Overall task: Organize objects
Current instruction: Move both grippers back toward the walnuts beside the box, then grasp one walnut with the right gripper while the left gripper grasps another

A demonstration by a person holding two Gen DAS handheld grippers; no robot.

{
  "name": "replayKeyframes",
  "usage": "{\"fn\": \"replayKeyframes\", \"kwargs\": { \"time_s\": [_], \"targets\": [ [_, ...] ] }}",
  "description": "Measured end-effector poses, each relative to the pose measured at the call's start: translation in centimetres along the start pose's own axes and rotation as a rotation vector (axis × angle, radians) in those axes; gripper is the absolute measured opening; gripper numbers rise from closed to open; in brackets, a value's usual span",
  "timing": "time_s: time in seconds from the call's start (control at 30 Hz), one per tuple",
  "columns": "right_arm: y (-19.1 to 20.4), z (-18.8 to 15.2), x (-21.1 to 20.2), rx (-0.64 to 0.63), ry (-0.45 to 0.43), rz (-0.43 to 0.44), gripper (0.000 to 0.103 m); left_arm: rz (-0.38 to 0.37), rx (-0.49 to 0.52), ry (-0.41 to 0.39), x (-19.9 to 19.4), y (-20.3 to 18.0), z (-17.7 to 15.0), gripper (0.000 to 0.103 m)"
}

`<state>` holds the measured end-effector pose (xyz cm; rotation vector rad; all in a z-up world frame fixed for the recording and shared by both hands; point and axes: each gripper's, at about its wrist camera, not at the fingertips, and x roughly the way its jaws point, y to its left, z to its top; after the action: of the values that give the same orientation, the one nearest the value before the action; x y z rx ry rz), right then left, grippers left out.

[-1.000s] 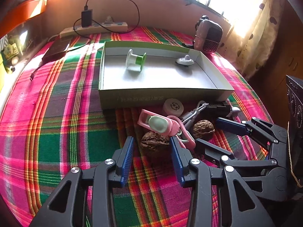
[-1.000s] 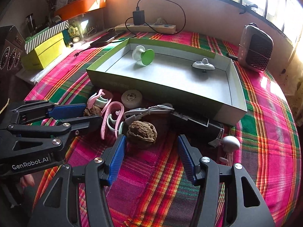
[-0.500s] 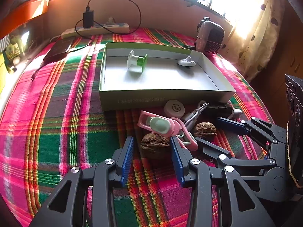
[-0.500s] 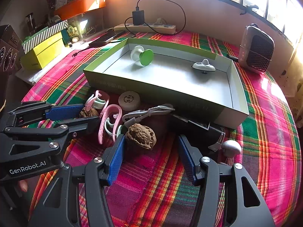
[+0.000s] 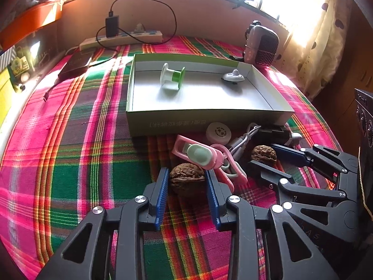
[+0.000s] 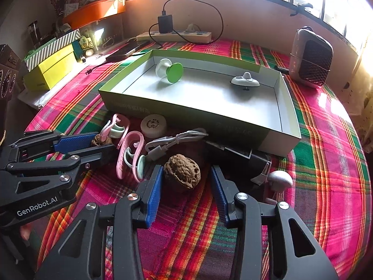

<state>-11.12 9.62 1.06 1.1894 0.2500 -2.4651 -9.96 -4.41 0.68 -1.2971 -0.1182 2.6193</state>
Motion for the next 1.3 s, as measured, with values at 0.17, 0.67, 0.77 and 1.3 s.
{"fn": "replayKeyframes", "kwargs": {
  "time_s": [0.17, 0.67, 0.77, 1.3],
  "targets": [
    [-0.08, -0.05, -0.11, 0.004, -0.002, -0.006, 0.032, 0.0, -0.004, -0.001, -0.08, 0.01, -0.13, 0.029],
    [-0.08, -0.15, -0.24, 0.006, -0.003, -0.008, 0.032, 0.015, 0.0, -0.006, -0.12, -0.02, -0.26, 0.029],
    [-0.07, -0.2, -0.27, 0.008, -0.004, -0.009, 0.032, 0.02, 0.0, -0.004, -0.13, -0.08, -0.25, 0.029],
    [0.03, -0.36, -0.74, 0.013, -0.014, -0.008, 0.032, 0.044, 0.005, 0.0, -0.64, -0.05, -0.76, 0.029]
  ]
}}
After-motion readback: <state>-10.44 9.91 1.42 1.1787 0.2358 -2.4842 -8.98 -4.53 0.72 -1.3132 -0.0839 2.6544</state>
